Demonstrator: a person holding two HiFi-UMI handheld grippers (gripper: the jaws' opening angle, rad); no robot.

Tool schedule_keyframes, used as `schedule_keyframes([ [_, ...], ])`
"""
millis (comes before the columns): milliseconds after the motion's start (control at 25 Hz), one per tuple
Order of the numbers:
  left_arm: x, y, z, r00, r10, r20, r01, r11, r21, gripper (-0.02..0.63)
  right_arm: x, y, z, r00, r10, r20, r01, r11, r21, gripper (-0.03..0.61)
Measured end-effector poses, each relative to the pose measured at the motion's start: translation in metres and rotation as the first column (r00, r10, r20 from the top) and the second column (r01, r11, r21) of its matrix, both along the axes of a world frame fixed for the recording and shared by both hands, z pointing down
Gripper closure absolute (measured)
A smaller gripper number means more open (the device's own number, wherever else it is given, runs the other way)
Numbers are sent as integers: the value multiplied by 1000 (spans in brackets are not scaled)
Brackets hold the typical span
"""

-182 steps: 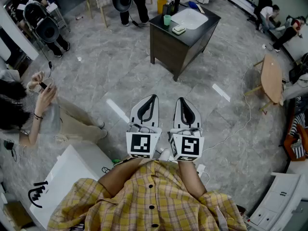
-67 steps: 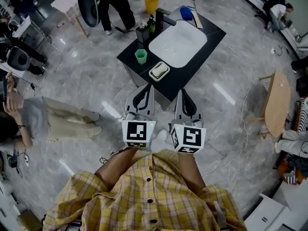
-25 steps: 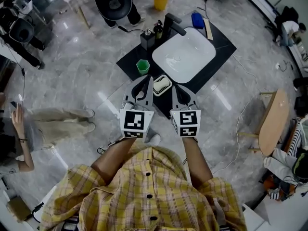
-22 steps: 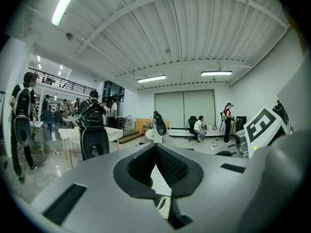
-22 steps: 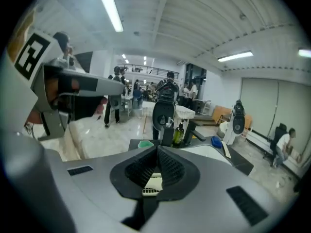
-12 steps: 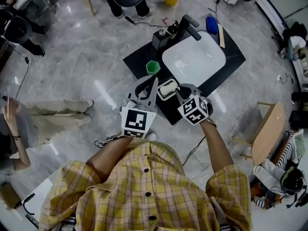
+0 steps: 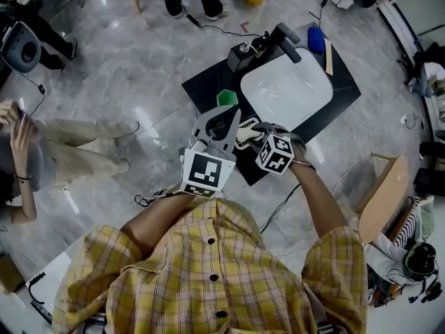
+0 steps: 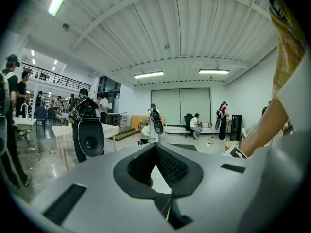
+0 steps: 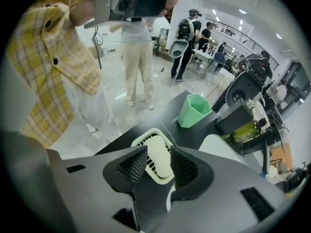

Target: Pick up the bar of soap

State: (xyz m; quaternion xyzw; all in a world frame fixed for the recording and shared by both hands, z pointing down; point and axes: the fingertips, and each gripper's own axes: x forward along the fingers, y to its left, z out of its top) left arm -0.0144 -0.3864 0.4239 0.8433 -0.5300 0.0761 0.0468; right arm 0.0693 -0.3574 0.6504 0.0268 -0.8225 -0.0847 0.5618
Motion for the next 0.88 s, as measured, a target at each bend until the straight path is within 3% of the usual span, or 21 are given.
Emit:
schedule_keyframes([
  [320, 6, -16, 9, 1000, 24, 3, -24, 1000, -21, 603, 10, -7, 32, 966, -215, -144, 214, 977, -22, 404],
  [520, 8, -24, 10, 999, 34, 8, -34, 999, -21, 603, 12, -11, 45, 934, -295, -203, 289, 955, -62, 375],
  [880, 7, -36, 19, 999, 36, 18, -35, 999, -35, 603, 1, -12, 62, 910, -362, -202, 340, 930, -137, 371],
])
